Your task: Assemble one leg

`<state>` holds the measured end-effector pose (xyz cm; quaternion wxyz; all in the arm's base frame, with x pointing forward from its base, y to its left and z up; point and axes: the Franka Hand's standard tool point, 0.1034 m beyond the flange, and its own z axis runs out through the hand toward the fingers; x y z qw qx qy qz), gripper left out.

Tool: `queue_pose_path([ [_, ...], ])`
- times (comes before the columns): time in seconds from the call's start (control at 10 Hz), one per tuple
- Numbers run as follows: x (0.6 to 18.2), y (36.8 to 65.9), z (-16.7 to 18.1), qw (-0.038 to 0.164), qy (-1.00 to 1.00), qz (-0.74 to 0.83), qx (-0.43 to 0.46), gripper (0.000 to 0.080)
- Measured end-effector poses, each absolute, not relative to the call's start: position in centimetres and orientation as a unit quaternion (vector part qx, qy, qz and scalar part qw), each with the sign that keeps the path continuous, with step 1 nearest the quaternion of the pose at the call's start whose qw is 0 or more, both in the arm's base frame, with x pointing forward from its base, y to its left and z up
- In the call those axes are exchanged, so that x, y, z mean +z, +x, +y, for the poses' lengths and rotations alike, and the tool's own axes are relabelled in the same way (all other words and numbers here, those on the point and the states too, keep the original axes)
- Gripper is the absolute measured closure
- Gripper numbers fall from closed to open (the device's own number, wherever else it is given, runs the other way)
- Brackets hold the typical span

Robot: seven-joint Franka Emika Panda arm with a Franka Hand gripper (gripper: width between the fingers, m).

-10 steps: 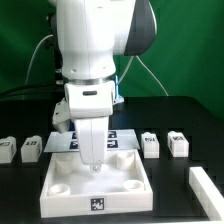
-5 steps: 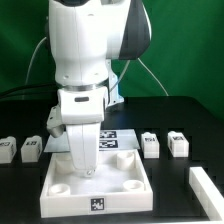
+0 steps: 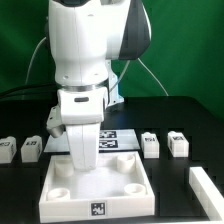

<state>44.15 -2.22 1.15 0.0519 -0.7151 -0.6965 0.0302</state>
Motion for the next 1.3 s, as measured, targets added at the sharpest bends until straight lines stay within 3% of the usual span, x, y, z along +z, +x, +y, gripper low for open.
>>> queue_pose_path([
  [0.9, 1.3, 44.6, -2.2, 0.046, -0.715, -0.697, 0.024, 0.0732],
  [1.3, 1.7, 47.4, 1.6, 0.044, -0.714, -0.699, 0.004, 0.0733],
])
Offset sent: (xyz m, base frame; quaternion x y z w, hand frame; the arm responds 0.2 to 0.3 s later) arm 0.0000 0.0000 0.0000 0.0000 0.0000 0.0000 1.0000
